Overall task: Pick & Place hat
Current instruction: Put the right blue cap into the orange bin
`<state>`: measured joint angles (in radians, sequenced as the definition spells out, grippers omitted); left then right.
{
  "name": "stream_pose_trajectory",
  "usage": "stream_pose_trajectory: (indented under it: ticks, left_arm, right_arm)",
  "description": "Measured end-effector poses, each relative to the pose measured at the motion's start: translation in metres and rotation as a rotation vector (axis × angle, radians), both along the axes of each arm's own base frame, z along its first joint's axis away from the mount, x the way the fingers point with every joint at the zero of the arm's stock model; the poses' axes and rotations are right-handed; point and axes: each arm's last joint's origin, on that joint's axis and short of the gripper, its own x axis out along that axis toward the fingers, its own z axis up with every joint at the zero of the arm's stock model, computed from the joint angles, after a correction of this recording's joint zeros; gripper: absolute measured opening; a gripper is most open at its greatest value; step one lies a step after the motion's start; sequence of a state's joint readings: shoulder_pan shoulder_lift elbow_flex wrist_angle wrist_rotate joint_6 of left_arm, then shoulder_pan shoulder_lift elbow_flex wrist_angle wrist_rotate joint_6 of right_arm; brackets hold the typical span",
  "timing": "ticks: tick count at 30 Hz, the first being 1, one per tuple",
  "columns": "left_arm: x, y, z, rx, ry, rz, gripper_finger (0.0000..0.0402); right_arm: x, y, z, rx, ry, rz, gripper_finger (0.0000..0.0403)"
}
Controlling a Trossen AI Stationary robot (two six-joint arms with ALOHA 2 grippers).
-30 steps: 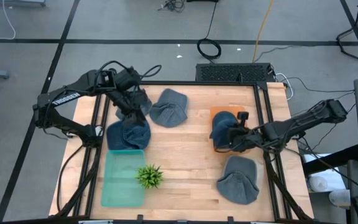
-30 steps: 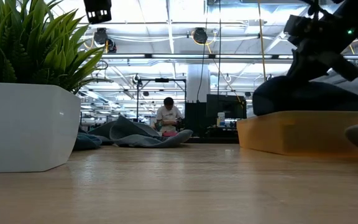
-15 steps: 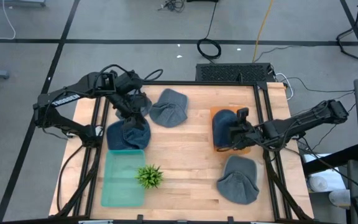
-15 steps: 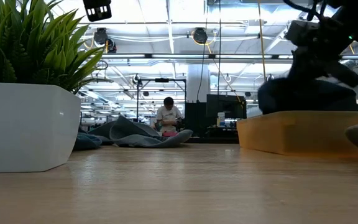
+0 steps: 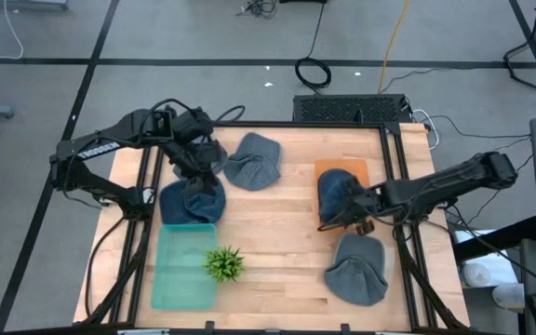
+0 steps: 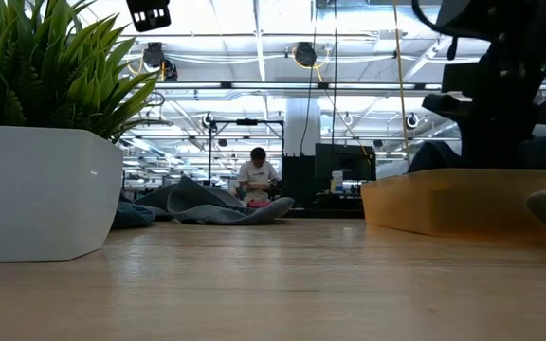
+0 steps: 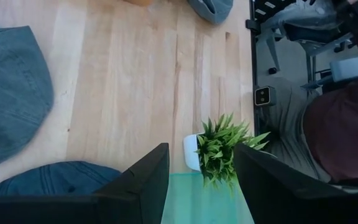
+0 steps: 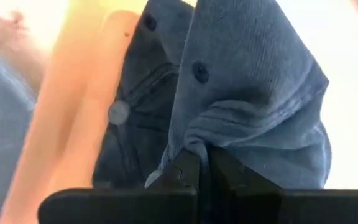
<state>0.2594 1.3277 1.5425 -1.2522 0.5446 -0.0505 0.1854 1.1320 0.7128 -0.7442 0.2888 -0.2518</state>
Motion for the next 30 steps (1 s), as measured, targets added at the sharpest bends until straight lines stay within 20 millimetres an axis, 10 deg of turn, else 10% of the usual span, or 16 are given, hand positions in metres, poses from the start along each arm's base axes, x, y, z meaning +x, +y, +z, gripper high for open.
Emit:
stream_pose_trajectory:
  ticks: [20,25,30]
  left_arm:
    - [0.0,-0.008,-0.001,0.015,0.005,-0.054,0.0186]
    - [0.0,-0.008,-0.001,0.024,0.0,-0.064,0.0186]
    - [0.0,-0.008,-0.001,0.023,0.0,-0.062,0.0186]
  right_arm:
    - [-0.005,0.0,0.052,0.018,-0.227,-0.102,0.0276]
    - [0.012,0.0,0.067,0.089,-0.517,-0.153,0.0286]
    - [0.022,0.0,0.045,0.137,-0.426,-0.097,0.0259]
